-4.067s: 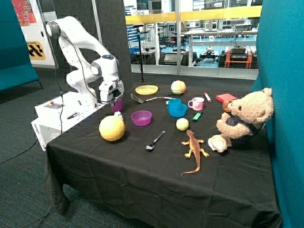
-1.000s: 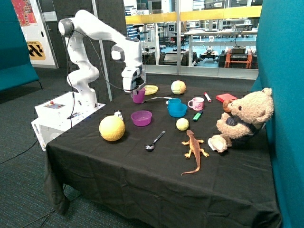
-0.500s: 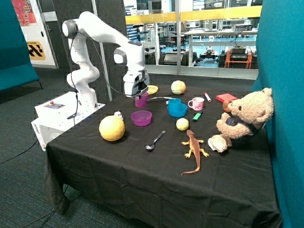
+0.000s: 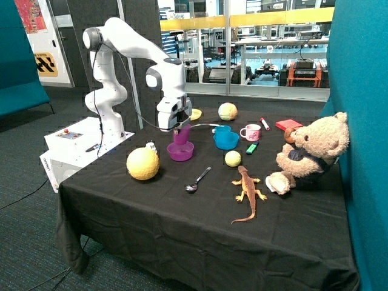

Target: Match the cups with the appropriate bowls

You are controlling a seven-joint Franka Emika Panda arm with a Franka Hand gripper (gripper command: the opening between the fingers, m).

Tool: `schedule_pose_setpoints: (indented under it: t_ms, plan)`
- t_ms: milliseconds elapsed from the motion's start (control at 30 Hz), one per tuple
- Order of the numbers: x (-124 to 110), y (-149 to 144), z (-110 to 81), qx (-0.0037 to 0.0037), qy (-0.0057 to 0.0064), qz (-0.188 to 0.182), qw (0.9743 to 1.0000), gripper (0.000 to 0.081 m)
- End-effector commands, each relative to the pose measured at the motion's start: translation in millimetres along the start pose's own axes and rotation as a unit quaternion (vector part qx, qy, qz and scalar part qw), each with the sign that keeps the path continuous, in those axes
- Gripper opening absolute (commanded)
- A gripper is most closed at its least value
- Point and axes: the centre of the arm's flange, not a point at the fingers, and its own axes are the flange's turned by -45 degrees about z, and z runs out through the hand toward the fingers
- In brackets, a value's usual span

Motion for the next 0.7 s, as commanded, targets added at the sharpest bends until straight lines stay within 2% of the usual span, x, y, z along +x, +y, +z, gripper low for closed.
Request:
schedule_pose_setpoints:
  t_ms: [0, 267, 667]
  plan:
    - [0.5, 12.2, 15.7, 0.00043, 0.0012, 0.003, 1.0, 0.0]
    - [-0.2, 17.9, 36.9, 0.00041, 0.0012, -0.012, 0.9999, 0.0]
    - [9.5, 17.9, 54.0, 0.0004, 0.0012, -0.024, 0.9997, 0.0012]
